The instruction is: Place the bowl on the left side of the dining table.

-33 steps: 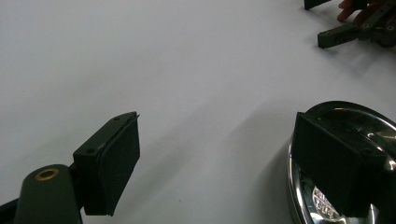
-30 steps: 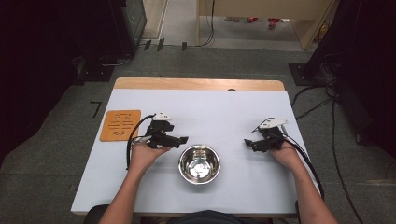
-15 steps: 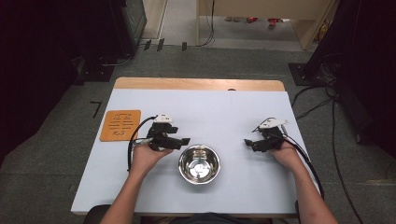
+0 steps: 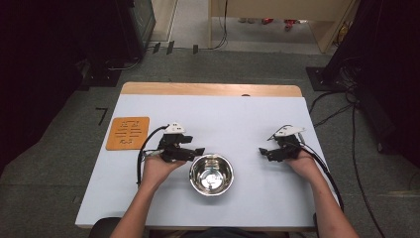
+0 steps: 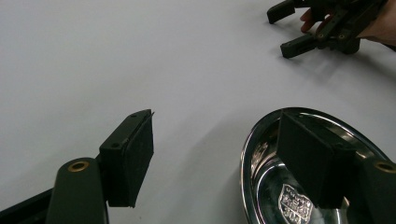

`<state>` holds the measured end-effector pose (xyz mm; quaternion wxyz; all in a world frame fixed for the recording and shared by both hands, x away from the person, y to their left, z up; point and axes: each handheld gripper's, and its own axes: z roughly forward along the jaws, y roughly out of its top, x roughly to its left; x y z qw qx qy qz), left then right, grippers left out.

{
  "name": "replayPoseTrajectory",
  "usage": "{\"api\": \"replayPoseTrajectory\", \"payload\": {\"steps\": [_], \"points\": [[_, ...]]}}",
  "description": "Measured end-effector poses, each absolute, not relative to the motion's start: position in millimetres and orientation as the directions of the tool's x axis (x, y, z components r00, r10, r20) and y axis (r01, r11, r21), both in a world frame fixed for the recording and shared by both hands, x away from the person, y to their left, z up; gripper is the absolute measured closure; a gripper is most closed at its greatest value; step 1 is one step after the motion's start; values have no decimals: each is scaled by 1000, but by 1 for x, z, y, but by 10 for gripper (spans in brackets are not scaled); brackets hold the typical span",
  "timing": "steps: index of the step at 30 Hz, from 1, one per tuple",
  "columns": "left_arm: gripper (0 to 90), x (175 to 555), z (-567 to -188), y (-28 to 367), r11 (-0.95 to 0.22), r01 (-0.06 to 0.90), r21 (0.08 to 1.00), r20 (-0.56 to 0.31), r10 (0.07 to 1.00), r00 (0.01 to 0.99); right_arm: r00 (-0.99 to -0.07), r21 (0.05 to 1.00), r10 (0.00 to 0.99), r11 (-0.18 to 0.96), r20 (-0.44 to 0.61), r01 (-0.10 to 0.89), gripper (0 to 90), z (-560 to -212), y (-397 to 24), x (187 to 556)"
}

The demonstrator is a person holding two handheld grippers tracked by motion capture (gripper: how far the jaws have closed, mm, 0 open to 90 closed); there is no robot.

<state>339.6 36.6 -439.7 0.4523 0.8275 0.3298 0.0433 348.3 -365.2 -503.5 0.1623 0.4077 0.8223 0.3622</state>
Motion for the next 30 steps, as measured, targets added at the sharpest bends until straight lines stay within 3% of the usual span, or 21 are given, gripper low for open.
{"api": "replayPoseTrajectory", "payload": {"steps": [6, 8, 14, 30], "points": [[274, 336, -440, 34, -389, 488, 781, -211, 571, 793, -614, 726, 789, 402, 35, 558, 130, -503, -365, 348], [320, 336, -441, 33, -397, 483, 780, -208, 564, 799, -614, 726, 789, 402, 35, 558, 130, -503, -365, 348], [308, 336, -443, 33, -396, 495, 773, -236, 545, 804, -614, 726, 789, 402, 35, 558, 130, -503, -365, 348], [414, 333, -461, 16, -505, 459, 731, -198, 487, 851, -615, 725, 788, 404, 34, 557, 130, -503, -365, 348]]}}
